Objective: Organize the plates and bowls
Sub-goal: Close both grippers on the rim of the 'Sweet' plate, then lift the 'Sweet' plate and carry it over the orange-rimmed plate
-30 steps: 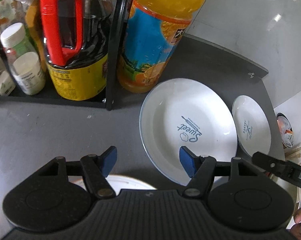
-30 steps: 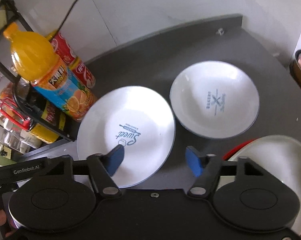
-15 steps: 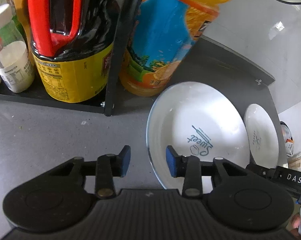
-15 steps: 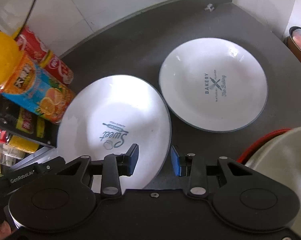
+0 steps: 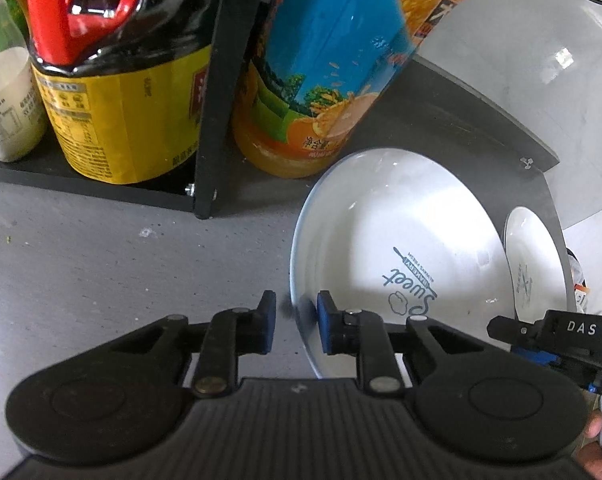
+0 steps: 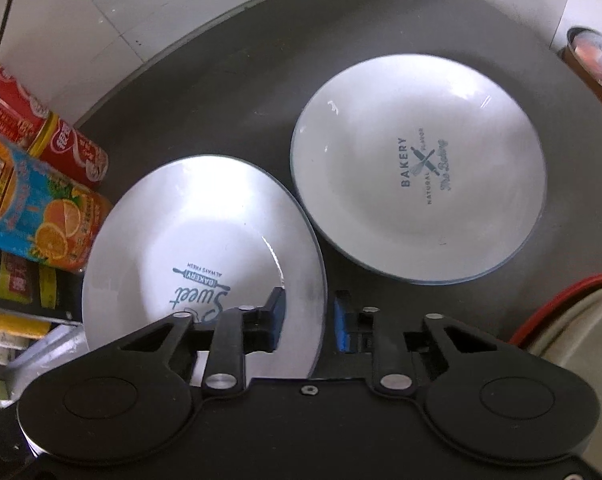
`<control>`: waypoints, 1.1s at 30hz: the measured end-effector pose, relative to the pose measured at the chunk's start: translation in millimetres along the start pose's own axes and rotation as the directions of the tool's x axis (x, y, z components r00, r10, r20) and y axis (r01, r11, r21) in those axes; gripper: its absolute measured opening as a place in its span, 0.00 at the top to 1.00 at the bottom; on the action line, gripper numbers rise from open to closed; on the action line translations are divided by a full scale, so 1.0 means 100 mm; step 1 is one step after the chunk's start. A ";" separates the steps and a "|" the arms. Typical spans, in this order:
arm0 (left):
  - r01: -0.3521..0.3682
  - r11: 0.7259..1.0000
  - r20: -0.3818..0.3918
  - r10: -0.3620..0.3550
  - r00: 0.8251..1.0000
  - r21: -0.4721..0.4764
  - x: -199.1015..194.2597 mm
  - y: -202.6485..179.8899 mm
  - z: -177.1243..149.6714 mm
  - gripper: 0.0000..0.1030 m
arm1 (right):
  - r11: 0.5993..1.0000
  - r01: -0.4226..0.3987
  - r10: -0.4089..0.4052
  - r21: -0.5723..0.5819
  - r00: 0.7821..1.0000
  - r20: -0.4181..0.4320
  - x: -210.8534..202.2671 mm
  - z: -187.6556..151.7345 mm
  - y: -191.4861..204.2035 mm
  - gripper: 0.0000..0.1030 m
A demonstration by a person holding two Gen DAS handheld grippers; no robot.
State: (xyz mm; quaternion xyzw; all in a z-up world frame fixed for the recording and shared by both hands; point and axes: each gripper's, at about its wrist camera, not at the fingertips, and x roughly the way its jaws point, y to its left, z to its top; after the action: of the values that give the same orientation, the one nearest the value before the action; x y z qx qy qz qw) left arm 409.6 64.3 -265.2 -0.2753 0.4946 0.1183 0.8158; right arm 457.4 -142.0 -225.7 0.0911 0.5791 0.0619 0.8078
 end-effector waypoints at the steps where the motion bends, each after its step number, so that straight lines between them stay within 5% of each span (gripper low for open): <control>1: 0.001 1.000 -0.001 -0.001 1.000 -0.003 0.01 -0.01 0.01 0.81 | 1.000 -0.003 0.003 0.006 1.000 -0.005 0.02 0.02 -0.01 0.78; 21: 0.008 0.997 0.011 -0.007 1.000 -0.078 -0.02 0.06 0.02 0.87 | 0.998 -0.056 0.055 -0.027 0.997 -0.045 0.12 0.09 -0.01 0.85; 33: -0.005 0.991 0.054 0.012 0.998 -0.132 -0.34 0.20 -0.05 0.90 | 0.959 -0.155 0.167 -0.236 0.986 0.031 -0.29 -0.05 0.07 0.91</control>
State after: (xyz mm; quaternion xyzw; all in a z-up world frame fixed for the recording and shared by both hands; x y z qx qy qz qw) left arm 380.1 80.0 -243.9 -0.3231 0.4645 0.1615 0.8085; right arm 444.0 -141.0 -199.2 0.0439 0.5377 0.1925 0.8197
